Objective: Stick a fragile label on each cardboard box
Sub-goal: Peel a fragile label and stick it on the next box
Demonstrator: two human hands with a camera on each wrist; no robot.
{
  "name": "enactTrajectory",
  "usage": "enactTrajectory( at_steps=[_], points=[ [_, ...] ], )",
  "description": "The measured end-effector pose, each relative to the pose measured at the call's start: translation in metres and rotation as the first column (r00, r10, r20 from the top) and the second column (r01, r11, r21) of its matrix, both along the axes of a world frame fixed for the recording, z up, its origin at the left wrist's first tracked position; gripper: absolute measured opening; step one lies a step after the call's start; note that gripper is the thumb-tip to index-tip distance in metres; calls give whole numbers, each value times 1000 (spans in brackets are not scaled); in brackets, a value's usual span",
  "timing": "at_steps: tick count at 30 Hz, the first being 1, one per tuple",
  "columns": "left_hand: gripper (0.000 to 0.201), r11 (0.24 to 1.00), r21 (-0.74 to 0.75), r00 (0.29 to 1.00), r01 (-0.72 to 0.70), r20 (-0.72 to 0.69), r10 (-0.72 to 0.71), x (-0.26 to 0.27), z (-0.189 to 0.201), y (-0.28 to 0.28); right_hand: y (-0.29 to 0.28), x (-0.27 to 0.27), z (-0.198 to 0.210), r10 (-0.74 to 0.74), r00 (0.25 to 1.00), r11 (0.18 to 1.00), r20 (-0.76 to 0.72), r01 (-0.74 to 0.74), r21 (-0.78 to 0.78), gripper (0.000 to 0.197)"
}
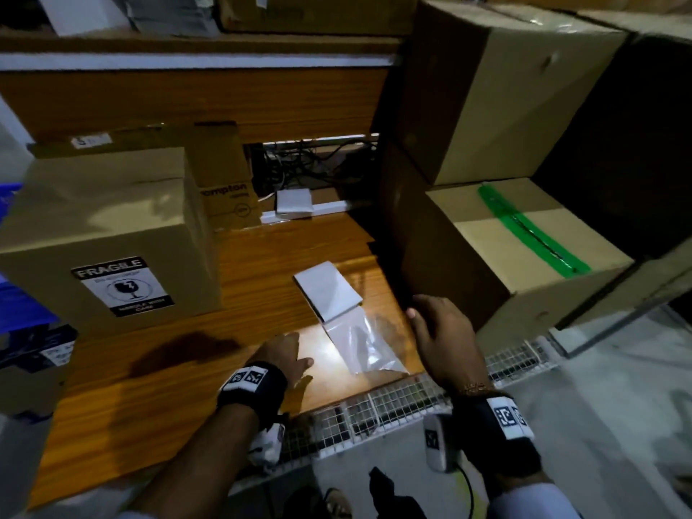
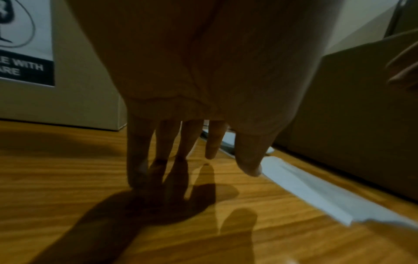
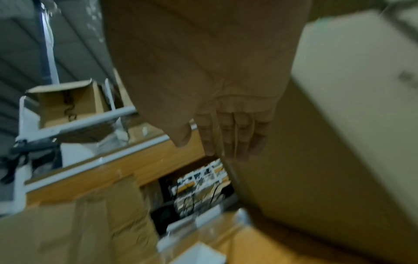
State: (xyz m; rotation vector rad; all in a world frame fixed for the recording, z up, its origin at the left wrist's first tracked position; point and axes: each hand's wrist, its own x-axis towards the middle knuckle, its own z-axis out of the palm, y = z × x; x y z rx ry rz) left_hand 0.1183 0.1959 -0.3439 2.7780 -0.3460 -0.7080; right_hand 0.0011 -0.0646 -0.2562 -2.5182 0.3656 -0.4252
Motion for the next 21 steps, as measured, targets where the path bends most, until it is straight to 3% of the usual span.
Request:
enactTrajectory(
  at_steps=[4,8,14,18,21],
  points=[
    [65,970,-241,997,-24,60,40,-17,24,-21,-14,-37,29,-119,985,992,121,115,44,30],
    [59,890,-441,986,117,162,-50,-41,57,-50,-33,-72,39,-264,948,964,179,257,63,32],
    [50,768,-570,935,291,342,-100,-68,104,-95,-66,-104,50,-353,903,936,244,337,107,30],
    [55,690,-639,910,340,409,-70,-55,141,-129,-98,-106,79,-286,934,957,213,266,117,37],
    [59,659,-673,882,336,470,31,-33,181,-157,-135,-90,130,-91,996,996,-16,91,1,59]
  ],
)
